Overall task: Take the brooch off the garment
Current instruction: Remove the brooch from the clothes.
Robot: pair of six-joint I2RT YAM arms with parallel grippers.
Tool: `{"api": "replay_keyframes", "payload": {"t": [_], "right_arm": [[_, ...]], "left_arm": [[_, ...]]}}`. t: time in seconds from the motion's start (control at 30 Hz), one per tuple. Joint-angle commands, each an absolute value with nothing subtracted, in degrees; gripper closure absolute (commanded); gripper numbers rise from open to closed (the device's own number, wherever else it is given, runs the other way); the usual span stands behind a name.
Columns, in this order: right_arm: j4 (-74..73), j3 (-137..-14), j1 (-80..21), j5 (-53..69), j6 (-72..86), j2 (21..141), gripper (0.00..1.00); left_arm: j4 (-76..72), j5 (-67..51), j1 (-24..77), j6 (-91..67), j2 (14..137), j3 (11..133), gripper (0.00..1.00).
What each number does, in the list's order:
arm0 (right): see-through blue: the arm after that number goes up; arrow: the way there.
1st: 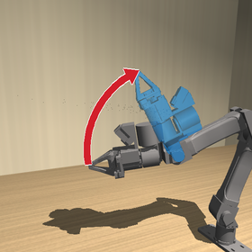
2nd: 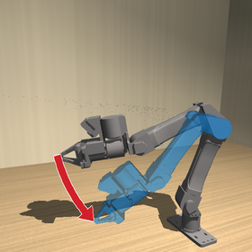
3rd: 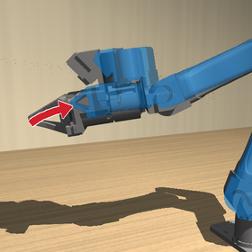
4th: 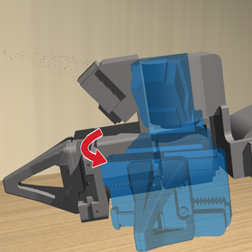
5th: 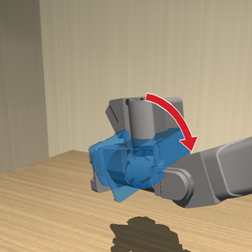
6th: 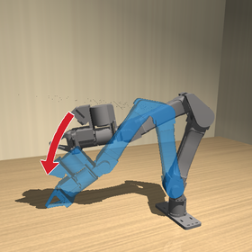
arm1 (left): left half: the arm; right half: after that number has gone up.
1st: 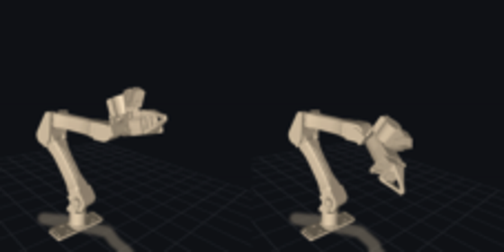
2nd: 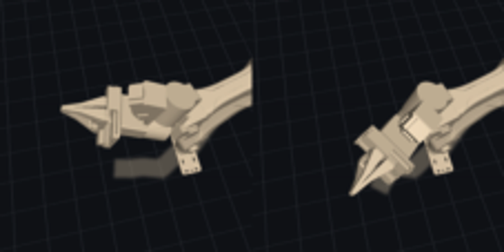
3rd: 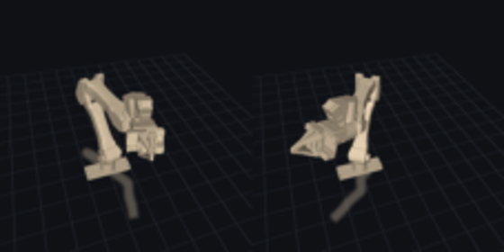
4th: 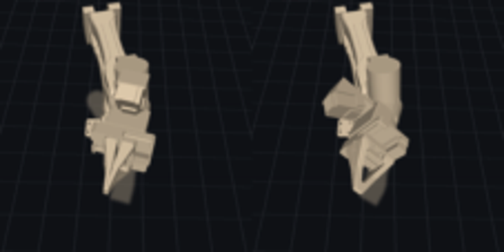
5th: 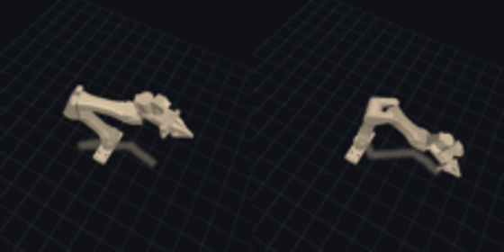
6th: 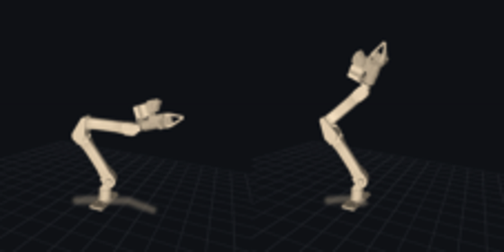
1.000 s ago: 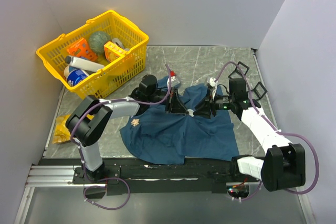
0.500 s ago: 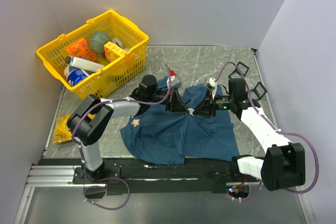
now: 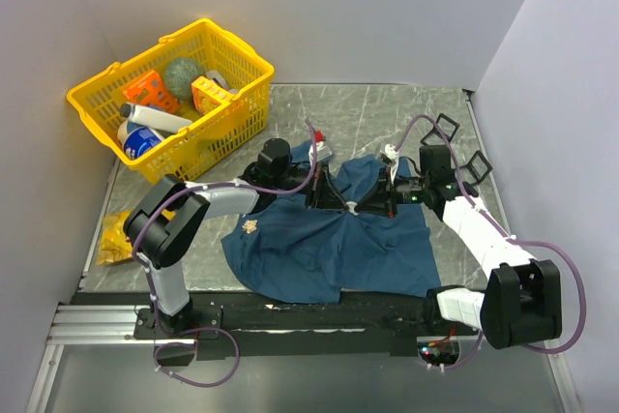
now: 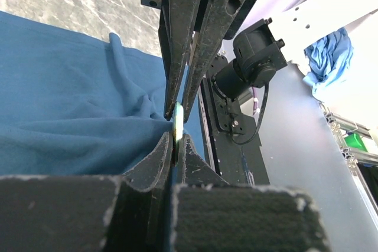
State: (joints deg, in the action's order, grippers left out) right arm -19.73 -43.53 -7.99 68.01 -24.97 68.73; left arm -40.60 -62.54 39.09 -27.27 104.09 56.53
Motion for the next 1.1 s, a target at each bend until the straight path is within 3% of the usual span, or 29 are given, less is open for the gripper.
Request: {"api": "replay_keyframes", "payload": {"t": [0.0,0.1,0.17,0.33,0.6,0.87,1.07], "right_arm": [[-18.81,-44.56,-8.35,70.31,-25.31,68.20,1.00],[-19.16,-44.47,-8.35,70.31,-25.66,68.03,1.00],[-19.42,-44.56,-8.44,69.79,-26.10,67.77,1.00],[-19.95,-44.47,-8.35,67.42,-27.25,67.33,1.00],[-19.69,-44.65,-8.44,61.09,-28.04,66.71,1.00],[-27.51,-49.13,-9.75,50.64,-33.75,68.47,1.00],[-26.19,-48.95,-9.84,49.31,-32.35,67.59,1.00]], "left_arm": [[-38.85,-62.14,39.73,-25.14,104.50,58.71,0.99],[-37.88,-62.05,39.73,-24.61,104.59,59.06,0.99],[-37.18,-61.96,39.81,-24.17,104.59,59.24,0.94],[-33.14,-61.96,39.73,-22.24,104.50,60.73,0.60],[-25.76,-60.65,39.55,-17.14,103.01,63.02,0.34],[-14.87,-53.36,39.64,-9.24,102.66,66.97,0.29],[-10.65,-49.93,40.51,-4.67,102.66,67.76,0.25]]}}
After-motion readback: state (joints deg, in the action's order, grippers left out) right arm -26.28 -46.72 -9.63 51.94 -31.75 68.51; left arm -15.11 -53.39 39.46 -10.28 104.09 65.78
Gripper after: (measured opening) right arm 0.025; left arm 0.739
